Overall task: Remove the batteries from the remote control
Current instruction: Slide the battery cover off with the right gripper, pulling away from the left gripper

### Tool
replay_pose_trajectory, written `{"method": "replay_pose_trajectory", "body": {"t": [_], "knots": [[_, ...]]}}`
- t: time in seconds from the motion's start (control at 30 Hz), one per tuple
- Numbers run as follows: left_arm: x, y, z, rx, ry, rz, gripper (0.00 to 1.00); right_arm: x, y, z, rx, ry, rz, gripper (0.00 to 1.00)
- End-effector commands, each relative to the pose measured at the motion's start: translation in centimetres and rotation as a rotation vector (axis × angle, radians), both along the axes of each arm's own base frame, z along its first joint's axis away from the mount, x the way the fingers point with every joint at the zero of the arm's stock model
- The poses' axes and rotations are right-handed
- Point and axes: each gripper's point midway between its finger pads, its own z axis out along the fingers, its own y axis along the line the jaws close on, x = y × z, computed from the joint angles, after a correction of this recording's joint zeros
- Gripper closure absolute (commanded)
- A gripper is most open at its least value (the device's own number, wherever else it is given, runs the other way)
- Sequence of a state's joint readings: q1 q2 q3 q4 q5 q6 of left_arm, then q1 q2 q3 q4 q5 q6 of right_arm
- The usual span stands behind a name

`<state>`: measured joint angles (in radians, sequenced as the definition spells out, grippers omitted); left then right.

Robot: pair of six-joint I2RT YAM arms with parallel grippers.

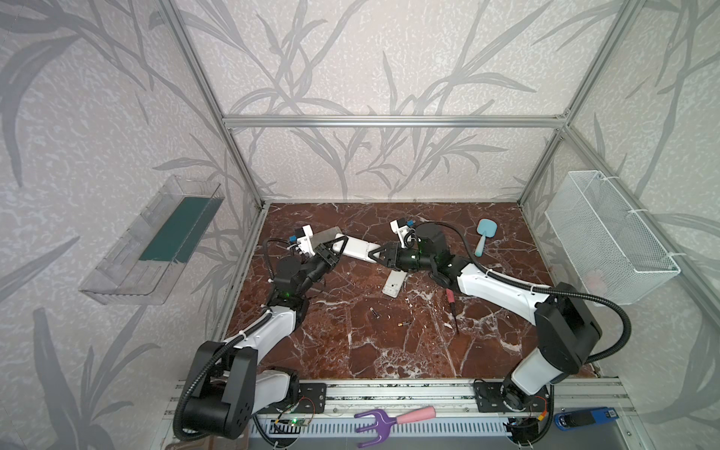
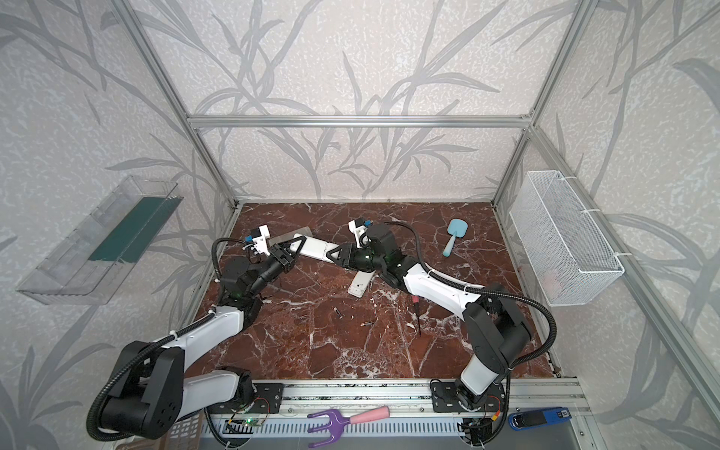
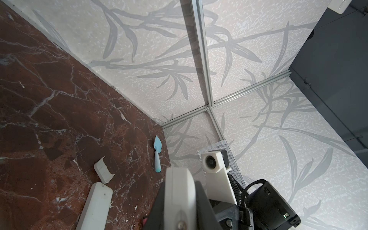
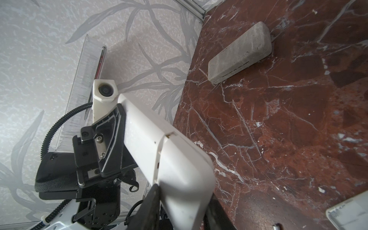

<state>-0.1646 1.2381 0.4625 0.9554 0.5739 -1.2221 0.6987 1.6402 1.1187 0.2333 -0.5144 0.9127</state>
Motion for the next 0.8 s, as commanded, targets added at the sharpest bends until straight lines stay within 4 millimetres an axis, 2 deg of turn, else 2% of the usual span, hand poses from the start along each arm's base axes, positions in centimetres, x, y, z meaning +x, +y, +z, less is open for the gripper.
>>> {"method": "replay_pose_trajectory", "body": {"t": [0.0,0.07,0.13,0.2,0.3,0.4,0.53,0.77], "knots": [[-0.2,-0.2,1.2,-0.007,-0.066,-0.011,1.00,-0.7,-0.3,-0.3,-0.074,-0.014,0.014,0.60],[-0.1,-0.3,1.2,-0.019,-0.067,-0.014,1.00,-0.8,-0.5,-0.4,-0.094,-0.013,0.016,0.55],[-0.1,-0.4,1.3,-0.029,-0.071,-0.021,1.00,-0.9,-0.6,-0.5,-0.102,-0.010,0.014,0.54],[0.0,-0.4,1.6,-0.036,-0.077,-0.023,1.00,-0.9,-0.6,-0.5,-0.102,-0.009,0.013,0.55],[0.0,-0.5,1.7,-0.037,-0.082,-0.032,1.00,-0.8,-0.5,-0.5,-0.096,-0.004,0.009,0.60],[0.0,-0.5,1.6,-0.032,-0.079,-0.033,1.00,-0.7,-0.4,-0.2,-0.084,-0.006,0.005,0.60],[-0.1,-0.5,1.4,-0.023,-0.075,-0.032,1.00,-0.7,-0.2,0.5,-0.050,-0.006,0.009,0.53],[-0.2,-0.5,1.7,-0.023,-0.082,-0.033,1.00,-0.5,-0.4,1.3,-0.033,-0.009,-0.008,0.49]]}}
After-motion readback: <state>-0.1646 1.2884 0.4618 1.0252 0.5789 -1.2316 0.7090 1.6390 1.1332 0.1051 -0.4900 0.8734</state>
